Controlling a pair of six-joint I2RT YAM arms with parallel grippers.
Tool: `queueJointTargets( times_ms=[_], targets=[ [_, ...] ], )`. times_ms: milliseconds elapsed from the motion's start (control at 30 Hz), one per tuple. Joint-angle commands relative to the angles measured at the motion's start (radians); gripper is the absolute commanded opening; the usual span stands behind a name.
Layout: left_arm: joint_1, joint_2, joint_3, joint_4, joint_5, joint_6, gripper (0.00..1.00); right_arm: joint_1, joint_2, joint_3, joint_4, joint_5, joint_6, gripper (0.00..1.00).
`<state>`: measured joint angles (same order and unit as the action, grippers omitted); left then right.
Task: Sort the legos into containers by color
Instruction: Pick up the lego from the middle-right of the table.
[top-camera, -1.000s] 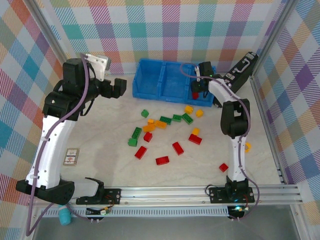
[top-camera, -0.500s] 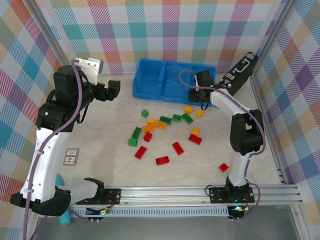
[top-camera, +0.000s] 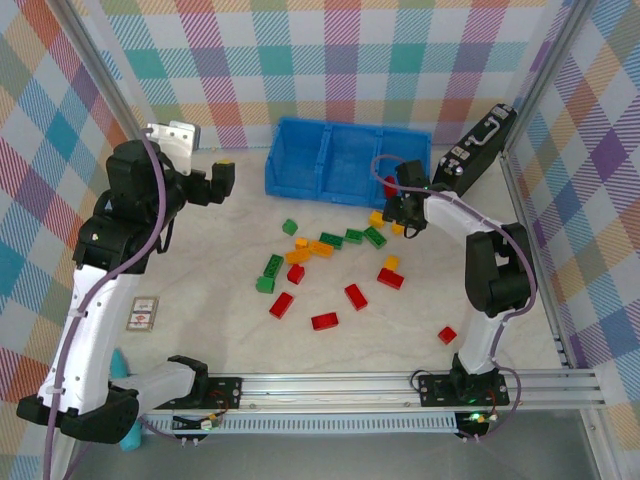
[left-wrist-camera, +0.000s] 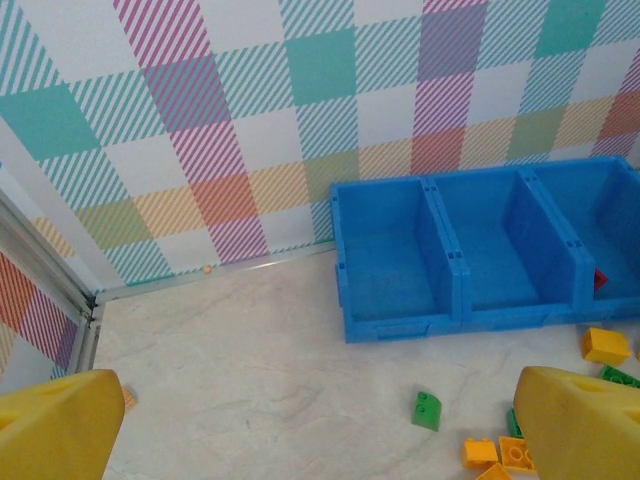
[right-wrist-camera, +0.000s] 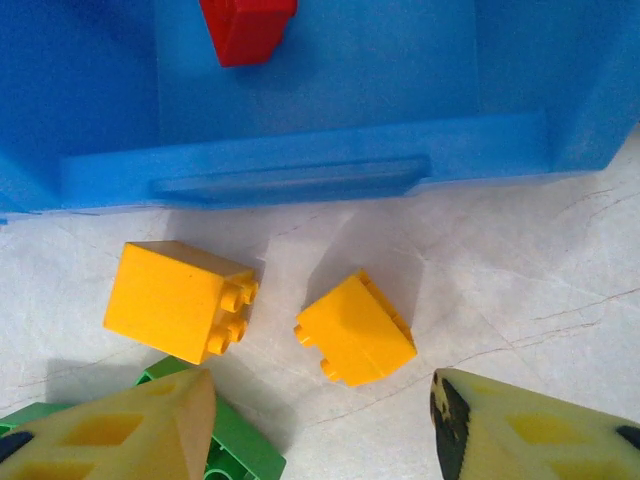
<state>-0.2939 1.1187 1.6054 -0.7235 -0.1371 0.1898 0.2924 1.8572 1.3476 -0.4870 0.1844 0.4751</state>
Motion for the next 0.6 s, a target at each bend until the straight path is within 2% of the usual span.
queueJointTargets(
  times_ms=[0, 100, 267, 567],
  targets=[
    [-0.007, -0.022, -0.013, 0.038, -0.015, 0.014, 1.0, -0.013, 0.02, 0.001, 0.006, 0.015, 0.061, 0.62],
    [-0.007, -0.024, -0.02, 0.035, -0.027, 0.019, 1.0, -0.021, 0.041, 0.008, 0.014, 0.009, 0.07, 0.65],
    [-0.007, -0.059, -0.055, 0.062, -0.107, 0.041, 1.0, -0.03, 0.069, 0.025, 0.013, 0.016, 0.08, 0.69],
    [-0.006, -0.068, -0.062, 0.072, -0.115, 0.048, 1.0, -0.032, 0.118, 0.022, 0.061, 0.024, 0.091, 0.71]
  ],
)
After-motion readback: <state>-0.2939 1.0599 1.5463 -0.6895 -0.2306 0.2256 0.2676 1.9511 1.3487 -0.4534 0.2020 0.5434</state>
